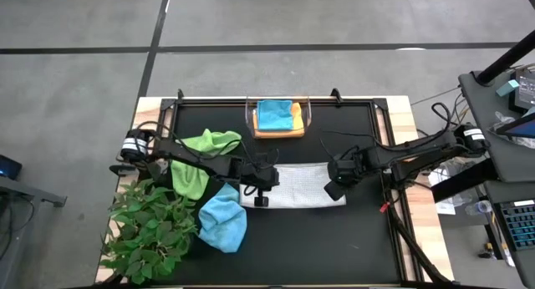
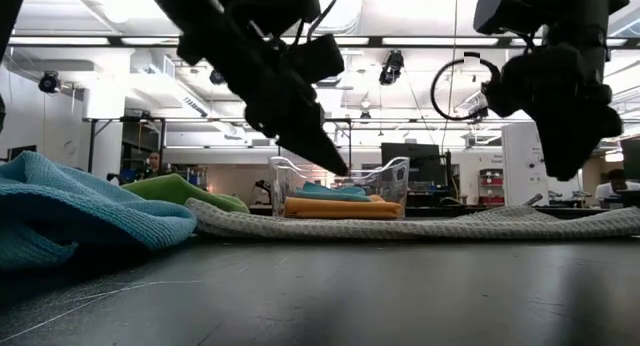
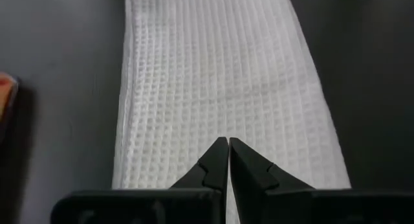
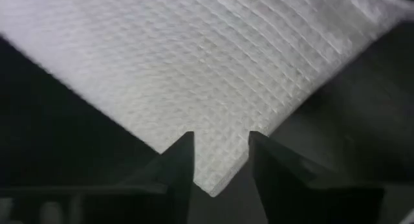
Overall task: Fold microfiber towels
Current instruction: Fold the gray microfiber cloth
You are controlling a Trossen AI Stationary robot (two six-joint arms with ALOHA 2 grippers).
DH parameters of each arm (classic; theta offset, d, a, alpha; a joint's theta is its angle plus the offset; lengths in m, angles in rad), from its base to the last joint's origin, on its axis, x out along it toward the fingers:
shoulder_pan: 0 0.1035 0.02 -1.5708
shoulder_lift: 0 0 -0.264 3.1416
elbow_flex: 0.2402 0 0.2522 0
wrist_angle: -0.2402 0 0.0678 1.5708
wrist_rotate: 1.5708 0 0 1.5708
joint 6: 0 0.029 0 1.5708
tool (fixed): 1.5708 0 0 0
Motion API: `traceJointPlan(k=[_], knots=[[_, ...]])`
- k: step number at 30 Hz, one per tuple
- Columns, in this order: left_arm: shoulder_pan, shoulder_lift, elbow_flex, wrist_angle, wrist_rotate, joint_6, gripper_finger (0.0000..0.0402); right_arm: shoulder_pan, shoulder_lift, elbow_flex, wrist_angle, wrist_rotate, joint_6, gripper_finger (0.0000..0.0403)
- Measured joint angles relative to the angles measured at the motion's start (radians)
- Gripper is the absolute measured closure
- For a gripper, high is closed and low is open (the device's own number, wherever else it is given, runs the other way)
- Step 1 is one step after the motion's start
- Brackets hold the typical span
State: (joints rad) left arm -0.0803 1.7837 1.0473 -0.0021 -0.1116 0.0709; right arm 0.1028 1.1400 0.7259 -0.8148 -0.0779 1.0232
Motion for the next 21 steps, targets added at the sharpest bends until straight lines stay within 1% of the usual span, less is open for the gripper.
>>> traceJointPlan(k=[3,11,16,21], knots=[[0.0,0.005,-0.044,0.053,0.0,-0.031,0.0401,-0.001,0.0,-0.022,-0.005,-0.002,0.079,0.023],[0.002,0.015,-0.081,0.092,-0.029,-0.039,0.0401,-0.041,0.0,-0.085,0.021,0.018,0.114,0.0167],[0.002,0.017,-0.113,0.127,-0.041,-0.04,0.0401,-0.06,0.0,-0.131,0.094,0.02,0.111,0.0144],[0.002,0.017,-0.117,0.132,-0.079,-0.039,0.0401,-0.072,0.0,-0.182,0.162,0.022,0.115,0.0135]])
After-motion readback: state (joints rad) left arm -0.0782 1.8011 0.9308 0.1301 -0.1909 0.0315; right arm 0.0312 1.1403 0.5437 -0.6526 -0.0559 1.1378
